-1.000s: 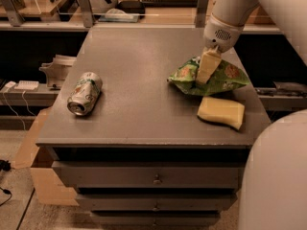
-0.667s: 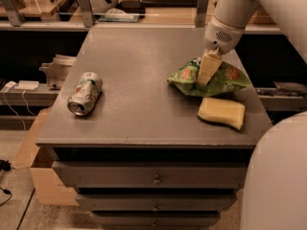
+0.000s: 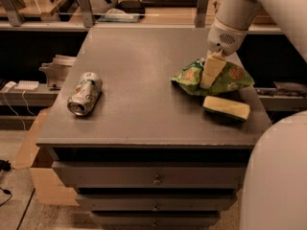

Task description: Move green rice chip bag near sponge

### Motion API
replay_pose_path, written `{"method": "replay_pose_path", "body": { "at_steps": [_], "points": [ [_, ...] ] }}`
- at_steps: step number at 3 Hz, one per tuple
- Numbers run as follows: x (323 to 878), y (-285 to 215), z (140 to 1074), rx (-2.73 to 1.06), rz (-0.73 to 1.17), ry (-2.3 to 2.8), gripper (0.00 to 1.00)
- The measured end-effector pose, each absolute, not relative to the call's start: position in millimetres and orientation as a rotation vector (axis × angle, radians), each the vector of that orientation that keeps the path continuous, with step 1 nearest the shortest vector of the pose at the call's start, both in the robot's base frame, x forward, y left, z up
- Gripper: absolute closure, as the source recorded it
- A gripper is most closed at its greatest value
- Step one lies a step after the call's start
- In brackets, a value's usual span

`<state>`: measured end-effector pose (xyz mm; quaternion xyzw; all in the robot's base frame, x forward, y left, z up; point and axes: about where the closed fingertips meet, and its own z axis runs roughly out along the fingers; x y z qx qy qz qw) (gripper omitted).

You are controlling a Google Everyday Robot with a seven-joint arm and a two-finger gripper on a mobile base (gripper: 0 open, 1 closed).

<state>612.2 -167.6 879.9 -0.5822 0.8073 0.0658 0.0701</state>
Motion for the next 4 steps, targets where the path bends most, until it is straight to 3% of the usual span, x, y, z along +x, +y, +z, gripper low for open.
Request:
{"method": "replay_pose_path", "body": {
  "at_steps": [1, 3, 4],
  "points": [
    [614.5, -170.6, 881.5, -1.755, 0.183, 2.427, 0.0],
    [619.5, -188.8, 889.3, -1.716, 0.119, 2.429, 0.0],
    [615.2, -226.9, 904.8, -1.619, 0.014, 2.461, 0.0]
  ]
}}
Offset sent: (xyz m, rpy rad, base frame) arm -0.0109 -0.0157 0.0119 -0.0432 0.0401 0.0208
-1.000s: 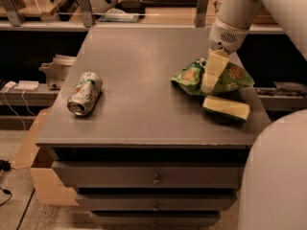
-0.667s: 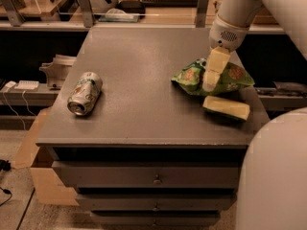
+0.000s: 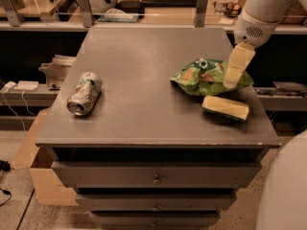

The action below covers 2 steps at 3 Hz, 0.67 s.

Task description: Move green rice chip bag near sponge

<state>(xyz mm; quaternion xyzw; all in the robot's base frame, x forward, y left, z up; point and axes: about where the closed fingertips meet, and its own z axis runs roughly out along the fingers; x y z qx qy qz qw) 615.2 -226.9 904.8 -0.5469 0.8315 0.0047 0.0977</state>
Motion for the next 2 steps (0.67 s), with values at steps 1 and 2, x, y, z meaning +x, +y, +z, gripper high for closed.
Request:
{"method": "replay_pose_path", "body": {
  "at_steps": [1, 2],
  "points": [
    [615.9, -260.5, 932.0, -1.551, -0.146, 2.461, 0.0],
    [615.9, -260.5, 932.0, -1.551, -0.146, 2.461, 0.0]
  ]
}}
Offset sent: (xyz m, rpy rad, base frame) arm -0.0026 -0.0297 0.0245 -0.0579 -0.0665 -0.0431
